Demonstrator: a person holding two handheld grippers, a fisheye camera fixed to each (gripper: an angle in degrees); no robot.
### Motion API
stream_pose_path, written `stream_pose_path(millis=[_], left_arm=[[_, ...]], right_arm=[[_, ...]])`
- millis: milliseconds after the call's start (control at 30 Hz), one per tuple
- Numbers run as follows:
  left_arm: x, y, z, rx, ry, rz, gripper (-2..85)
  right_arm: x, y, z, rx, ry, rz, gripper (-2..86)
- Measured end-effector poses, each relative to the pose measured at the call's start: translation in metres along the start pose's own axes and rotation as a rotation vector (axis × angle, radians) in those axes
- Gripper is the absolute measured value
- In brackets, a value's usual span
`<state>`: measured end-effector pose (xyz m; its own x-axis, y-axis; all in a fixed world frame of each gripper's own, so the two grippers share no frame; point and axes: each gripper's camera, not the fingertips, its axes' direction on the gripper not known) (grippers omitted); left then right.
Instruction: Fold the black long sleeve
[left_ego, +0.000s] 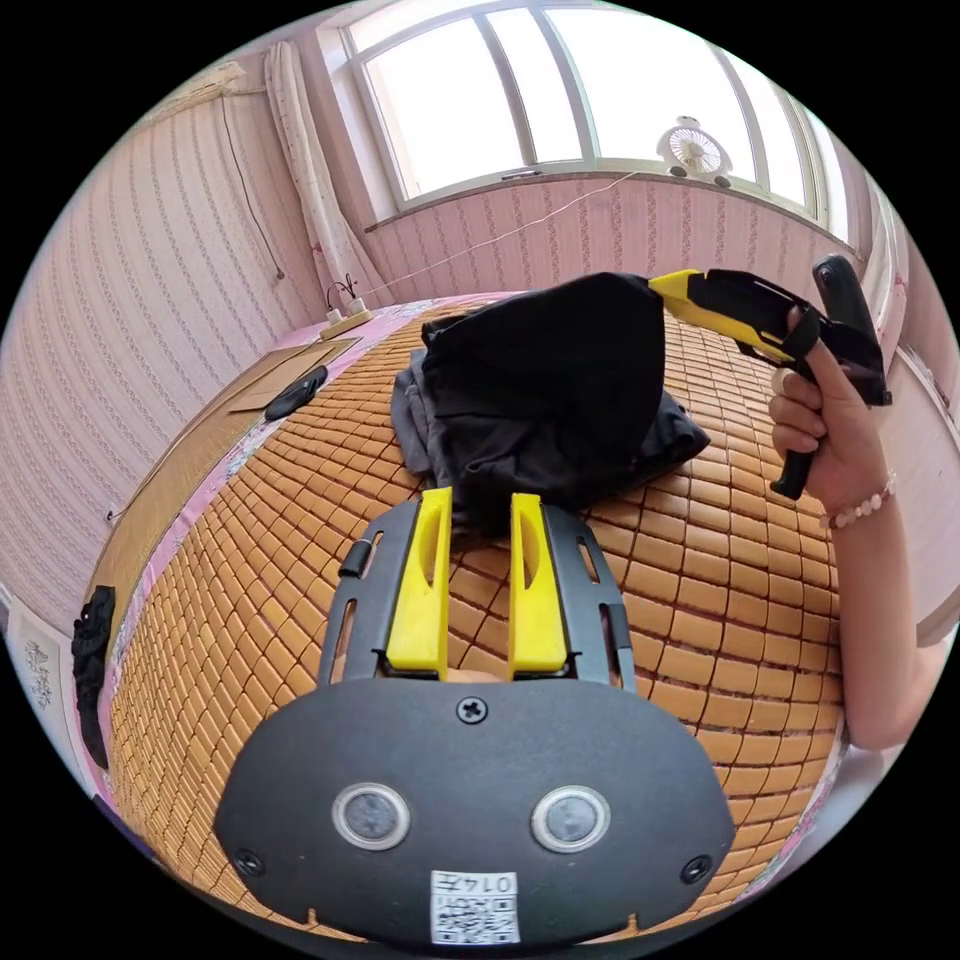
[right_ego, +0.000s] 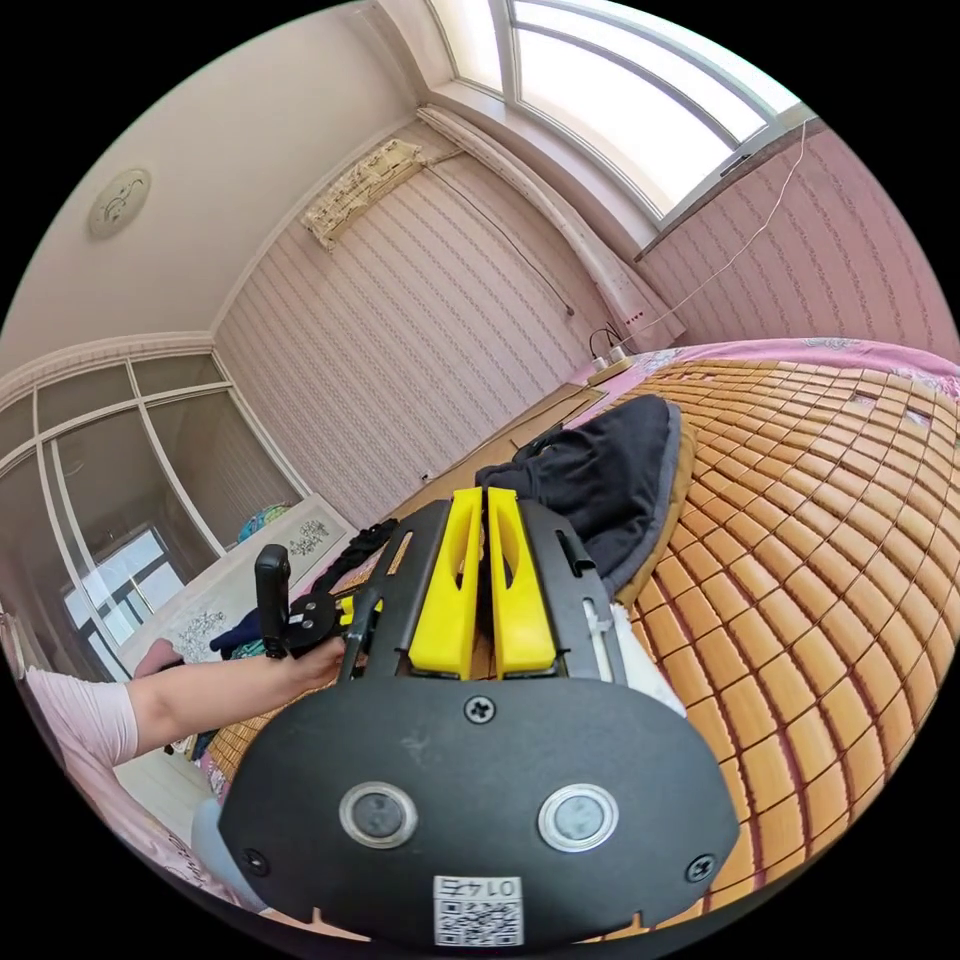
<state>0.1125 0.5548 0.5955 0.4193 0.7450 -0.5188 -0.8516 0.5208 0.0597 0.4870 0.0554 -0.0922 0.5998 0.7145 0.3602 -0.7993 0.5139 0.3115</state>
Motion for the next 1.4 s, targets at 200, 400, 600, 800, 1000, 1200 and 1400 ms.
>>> stream_pose_path(millis=[200,400,600,800,1000,1200,1400], left_arm=[[0.006,-0.025,-0.007,0.04,0.045,-0.017,3.8],[-0.014,-0.04,-0.048,0.128,0.108,-0.13,-0.5],[-0.049,-0.023,-0.154,0.251,0.147,-0.159,-1.0],[-0.085,0.032,-0.336,0.329,-0.017,-0.217,-1.0],[-0.136,0.068,-0.538,0.393,-0.455,-0.242,-1.0],[-0.207,0.085,-0.576,0.246,-0.403,-0.437,-0.9],[-0.243,0.144,-0.545,0.154,-0.221,-0.53,1.7]], right_arm=[[0.003,0.01,-0.025,0.01,-0.037,-0.011,0.4],[-0.017,0.052,-0.109,0.46,-0.129,-0.191,0.3],[-0.026,0.076,-0.126,0.502,-0.384,-0.282,0.2],[-0.116,0.096,-0.118,0.316,-0.577,-0.493,0.2],[-0.277,0.134,-0.101,0.159,-0.875,-0.529,0.2],[-0.321,0.213,-0.082,0.02,-0.824,-0.377,0.3],[-0.299,0.339,-0.102,-0.174,-0.638,-0.208,0.3]])
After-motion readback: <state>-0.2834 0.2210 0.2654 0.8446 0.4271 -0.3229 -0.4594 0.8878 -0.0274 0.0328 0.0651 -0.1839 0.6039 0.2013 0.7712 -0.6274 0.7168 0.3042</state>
